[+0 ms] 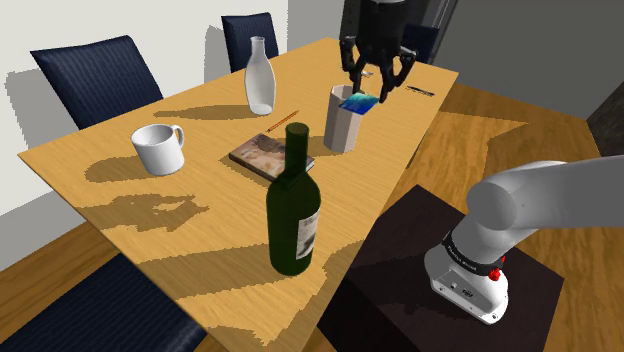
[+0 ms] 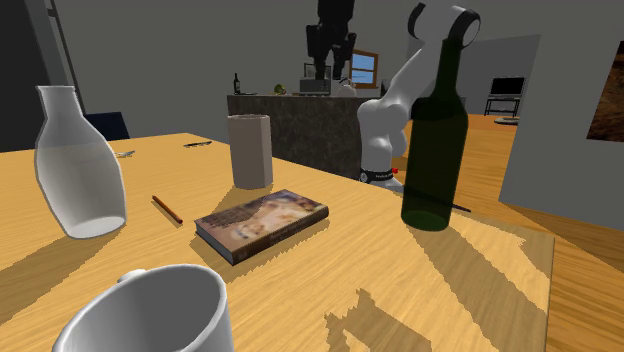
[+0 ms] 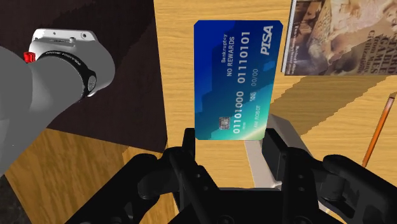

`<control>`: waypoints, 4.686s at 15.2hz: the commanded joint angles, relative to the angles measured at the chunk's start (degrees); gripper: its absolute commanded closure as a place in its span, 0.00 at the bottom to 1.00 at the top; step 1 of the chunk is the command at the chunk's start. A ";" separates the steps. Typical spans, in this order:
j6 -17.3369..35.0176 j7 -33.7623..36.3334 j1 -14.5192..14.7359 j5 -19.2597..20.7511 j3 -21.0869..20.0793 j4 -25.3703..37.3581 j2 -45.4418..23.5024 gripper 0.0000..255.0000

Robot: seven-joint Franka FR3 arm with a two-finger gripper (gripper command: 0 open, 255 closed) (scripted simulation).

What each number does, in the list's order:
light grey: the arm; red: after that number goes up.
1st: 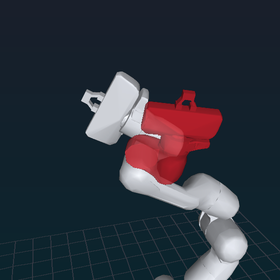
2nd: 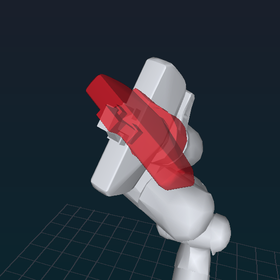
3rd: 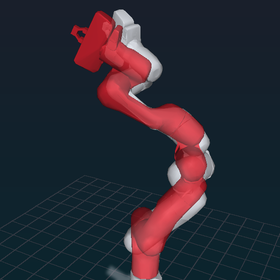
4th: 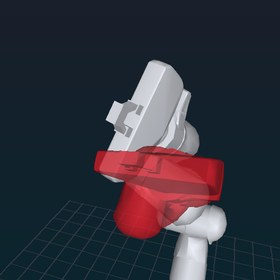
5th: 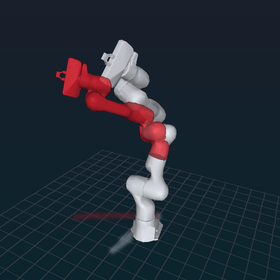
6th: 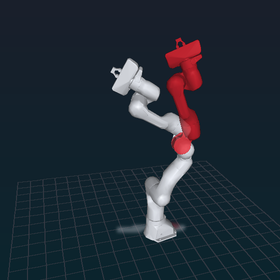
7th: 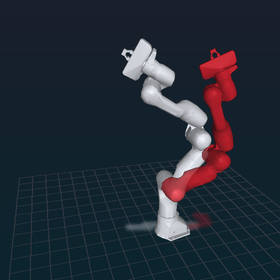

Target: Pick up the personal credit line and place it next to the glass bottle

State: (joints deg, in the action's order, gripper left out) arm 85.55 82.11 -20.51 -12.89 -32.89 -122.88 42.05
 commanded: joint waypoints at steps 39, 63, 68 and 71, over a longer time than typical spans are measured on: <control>-15.89 -1.94 3.97 41.91 -2.72 82.28 -75.54 1.00; 10.13 2.55 -9.42 35.00 -5.33 44.04 -64.26 1.00; 13.99 3.25 -10.17 35.07 -5.21 39.88 -64.07 1.00; 16.19 3.71 -10.48 35.26 -5.10 37.66 -64.16 1.00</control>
State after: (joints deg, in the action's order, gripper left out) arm 100.82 85.63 -30.86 22.30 -38.03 -84.28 -22.10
